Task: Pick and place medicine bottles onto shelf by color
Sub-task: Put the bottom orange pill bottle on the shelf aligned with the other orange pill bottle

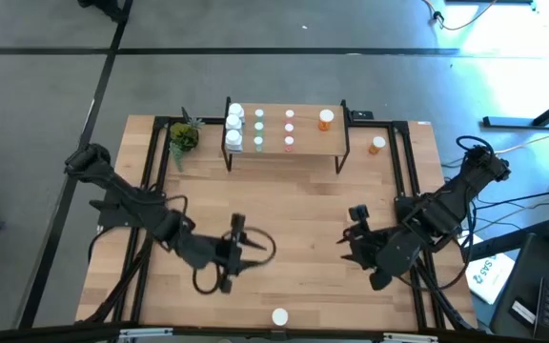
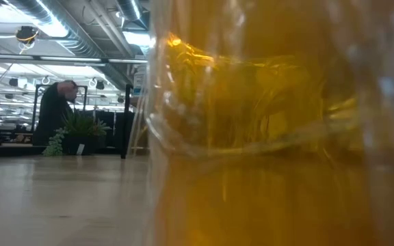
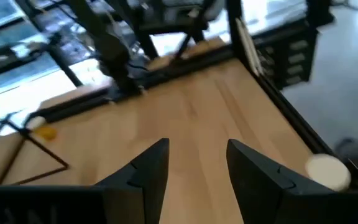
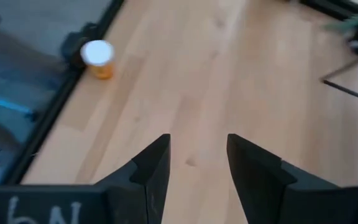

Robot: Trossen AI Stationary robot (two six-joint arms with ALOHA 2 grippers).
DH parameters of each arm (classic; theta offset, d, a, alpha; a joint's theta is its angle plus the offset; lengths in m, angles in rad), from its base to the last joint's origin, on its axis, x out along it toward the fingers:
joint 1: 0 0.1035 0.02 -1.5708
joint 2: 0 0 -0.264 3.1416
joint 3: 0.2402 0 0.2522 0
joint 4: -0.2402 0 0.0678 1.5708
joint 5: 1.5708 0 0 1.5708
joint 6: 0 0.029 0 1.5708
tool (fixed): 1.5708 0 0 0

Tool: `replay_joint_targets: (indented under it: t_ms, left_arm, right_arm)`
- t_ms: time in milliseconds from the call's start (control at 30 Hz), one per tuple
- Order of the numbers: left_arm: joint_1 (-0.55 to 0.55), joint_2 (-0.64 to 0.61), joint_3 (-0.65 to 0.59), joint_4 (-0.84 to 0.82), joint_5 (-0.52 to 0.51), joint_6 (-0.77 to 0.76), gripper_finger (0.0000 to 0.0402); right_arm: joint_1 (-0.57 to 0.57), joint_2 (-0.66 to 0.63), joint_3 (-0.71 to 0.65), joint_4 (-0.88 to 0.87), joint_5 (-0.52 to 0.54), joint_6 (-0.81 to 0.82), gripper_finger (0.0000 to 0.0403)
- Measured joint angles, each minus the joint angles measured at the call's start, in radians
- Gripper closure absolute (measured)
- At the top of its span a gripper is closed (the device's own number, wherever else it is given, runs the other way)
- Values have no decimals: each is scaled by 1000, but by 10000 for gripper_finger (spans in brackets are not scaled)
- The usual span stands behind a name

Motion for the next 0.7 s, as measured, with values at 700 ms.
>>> replay_joint_targets:
  t_ms: [700]
  left_arm:
    - [-96, 178, 67, 82, -1, -114, 250]
  right_arm:
    - [0, 4, -163, 288, -180, -91, 242]
